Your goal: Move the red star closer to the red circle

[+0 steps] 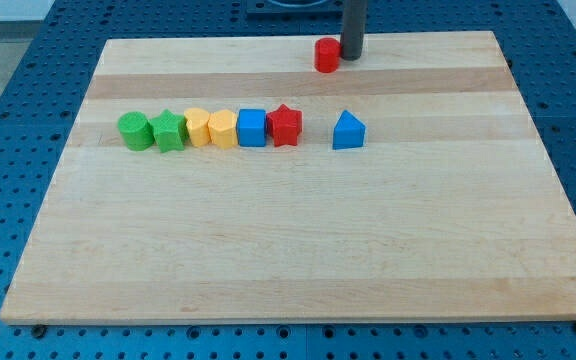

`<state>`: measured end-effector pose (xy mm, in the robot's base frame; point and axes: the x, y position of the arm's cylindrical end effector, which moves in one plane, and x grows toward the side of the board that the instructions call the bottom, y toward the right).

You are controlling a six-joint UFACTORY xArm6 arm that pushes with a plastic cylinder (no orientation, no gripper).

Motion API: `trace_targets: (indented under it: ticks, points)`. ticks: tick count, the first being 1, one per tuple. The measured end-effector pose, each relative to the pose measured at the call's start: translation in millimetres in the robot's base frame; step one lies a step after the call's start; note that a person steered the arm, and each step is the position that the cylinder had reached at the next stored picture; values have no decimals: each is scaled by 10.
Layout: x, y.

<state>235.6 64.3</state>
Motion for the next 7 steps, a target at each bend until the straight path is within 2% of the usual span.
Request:
trace_targets:
  ticks: [3, 5, 7]
  points:
    - [0, -250]
    - [590, 195]
    - [1205, -96]
